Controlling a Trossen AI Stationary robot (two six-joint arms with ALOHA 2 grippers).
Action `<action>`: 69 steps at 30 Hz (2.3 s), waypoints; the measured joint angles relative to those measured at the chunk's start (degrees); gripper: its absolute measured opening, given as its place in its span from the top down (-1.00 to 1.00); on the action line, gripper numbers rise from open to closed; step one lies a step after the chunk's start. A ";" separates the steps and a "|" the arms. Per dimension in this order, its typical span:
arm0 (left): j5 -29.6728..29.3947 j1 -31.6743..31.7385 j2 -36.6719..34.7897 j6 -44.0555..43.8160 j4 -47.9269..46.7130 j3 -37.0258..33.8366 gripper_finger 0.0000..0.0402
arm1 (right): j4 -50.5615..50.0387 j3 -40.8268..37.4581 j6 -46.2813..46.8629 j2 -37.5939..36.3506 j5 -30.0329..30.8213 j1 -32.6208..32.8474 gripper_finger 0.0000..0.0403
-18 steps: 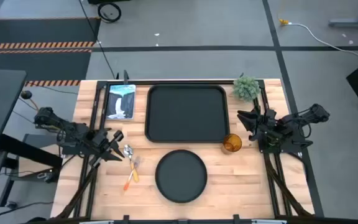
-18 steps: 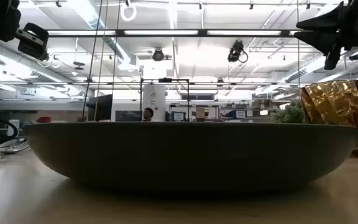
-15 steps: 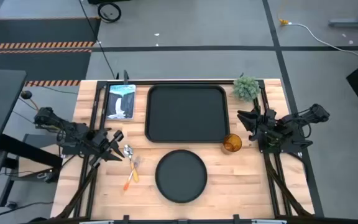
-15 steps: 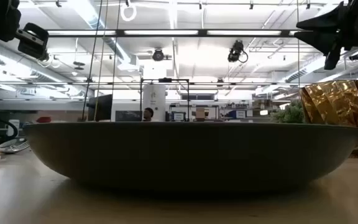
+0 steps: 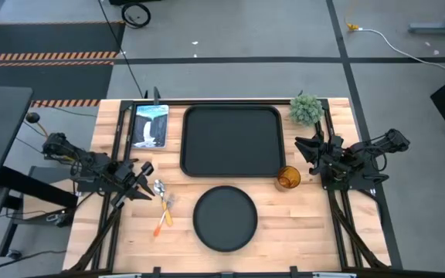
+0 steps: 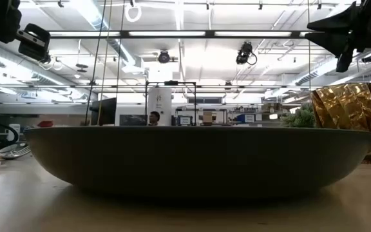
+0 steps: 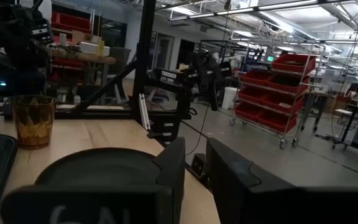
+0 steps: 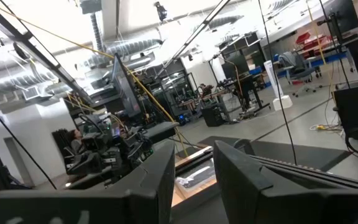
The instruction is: Pick and place plate/cup/fork/spoon on tray
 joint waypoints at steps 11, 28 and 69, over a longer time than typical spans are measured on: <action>0.00 0.00 0.00 0.04 0.00 0.01 0.64 | 0.02 0.00 0.00 -0.02 0.02 -0.01 0.42; -1.92 0.02 0.02 -4.06 4.26 0.01 0.64 | 0.02 0.00 0.00 -0.02 0.01 -0.01 0.42; -27.58 0.33 0.39 0.09 15.34 -0.01 0.64 | -49.90 22.28 15.05 25.59 -16.69 -7.90 0.43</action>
